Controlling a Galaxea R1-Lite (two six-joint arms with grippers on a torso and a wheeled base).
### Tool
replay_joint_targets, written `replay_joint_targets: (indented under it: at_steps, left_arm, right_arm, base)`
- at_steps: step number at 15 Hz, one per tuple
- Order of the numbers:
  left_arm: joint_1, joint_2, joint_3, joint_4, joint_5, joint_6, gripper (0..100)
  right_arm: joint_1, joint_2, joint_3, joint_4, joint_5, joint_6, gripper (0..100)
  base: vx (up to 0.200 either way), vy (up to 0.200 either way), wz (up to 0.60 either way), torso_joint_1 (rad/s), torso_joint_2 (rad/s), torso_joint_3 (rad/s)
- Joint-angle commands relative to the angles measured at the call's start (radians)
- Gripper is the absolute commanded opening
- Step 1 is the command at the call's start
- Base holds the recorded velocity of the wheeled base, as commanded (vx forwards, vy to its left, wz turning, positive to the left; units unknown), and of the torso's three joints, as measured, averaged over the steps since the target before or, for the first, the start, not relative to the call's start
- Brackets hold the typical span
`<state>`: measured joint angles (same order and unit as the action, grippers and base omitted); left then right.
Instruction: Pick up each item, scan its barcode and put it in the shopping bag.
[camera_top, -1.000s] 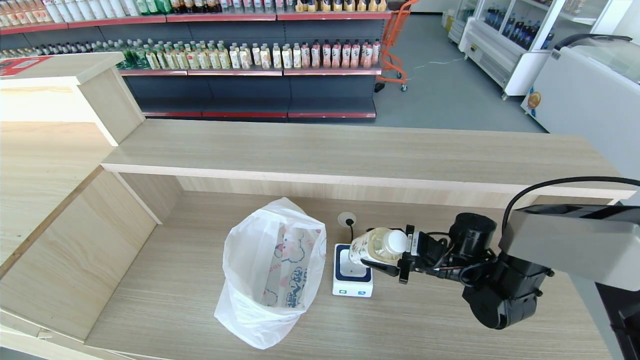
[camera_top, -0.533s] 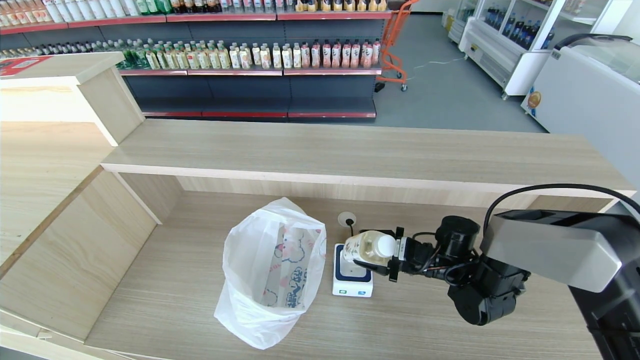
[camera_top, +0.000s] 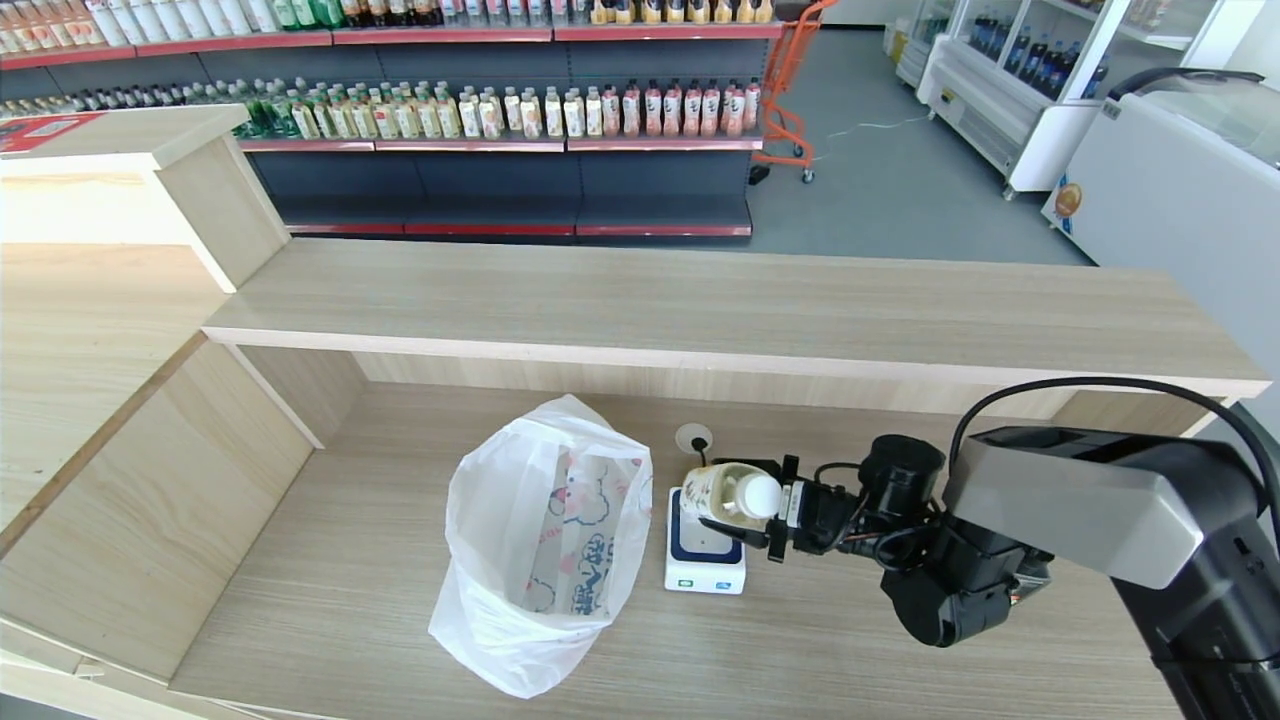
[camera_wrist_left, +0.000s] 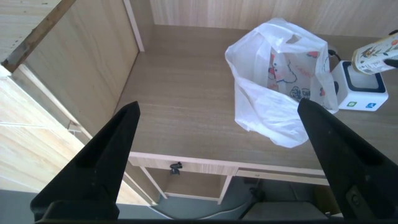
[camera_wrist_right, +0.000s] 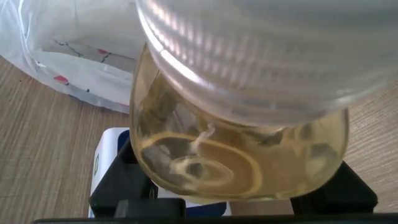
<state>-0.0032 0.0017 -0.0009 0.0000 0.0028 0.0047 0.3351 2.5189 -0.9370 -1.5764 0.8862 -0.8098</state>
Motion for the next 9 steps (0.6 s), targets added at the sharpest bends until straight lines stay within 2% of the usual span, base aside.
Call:
replay_joint_targets:
  at_steps: [1,3,5,7,8,9]
  left_arm:
    - [0.000,0.000,0.001,0.000,0.000,0.000,100]
    - [0.000,0.000,0.001,0.000,0.000,0.000,100]
    - [0.000,0.000,0.001,0.000,0.000,0.000,100]
    - [0.000,0.000,0.001,0.000,0.000,0.000,100]
    - [0.000,0.000,0.001,0.000,0.000,0.000,100]
    - [0.000,0.000,-0.001,0.000,0.000,0.000,100]
  right_arm:
    - [-0.002,0.014,-0.003,0.006,-0.004,0.000,0]
    - [-0.001,0.000,-0.002,0.006,-0.004,0.011,0]
    - [-0.001,-0.088,0.035,0.006,-0.003,0.083,0]
    - [0.001,-0.331,0.221,0.006,-0.041,0.348,0]
    - [0.004,-0.399,0.277,0.006,-0.072,0.416,0]
    - [0.025,-0.539,0.383,0.006,-0.167,0.627,0]
  base:
    - [0.000,0.000,0.00,0.000,0.00,0.000]
    - [0.000,0.000,0.00,0.000,0.00,0.000]
    - [0.000,0.000,0.00,0.000,0.00,0.000]
    - [0.000,0.000,0.00,0.000,0.00,0.000]
    - [0.000,0.000,0.00,0.000,0.00,0.000]
    - [0.000,0.000,0.00,0.000,0.00,0.000]
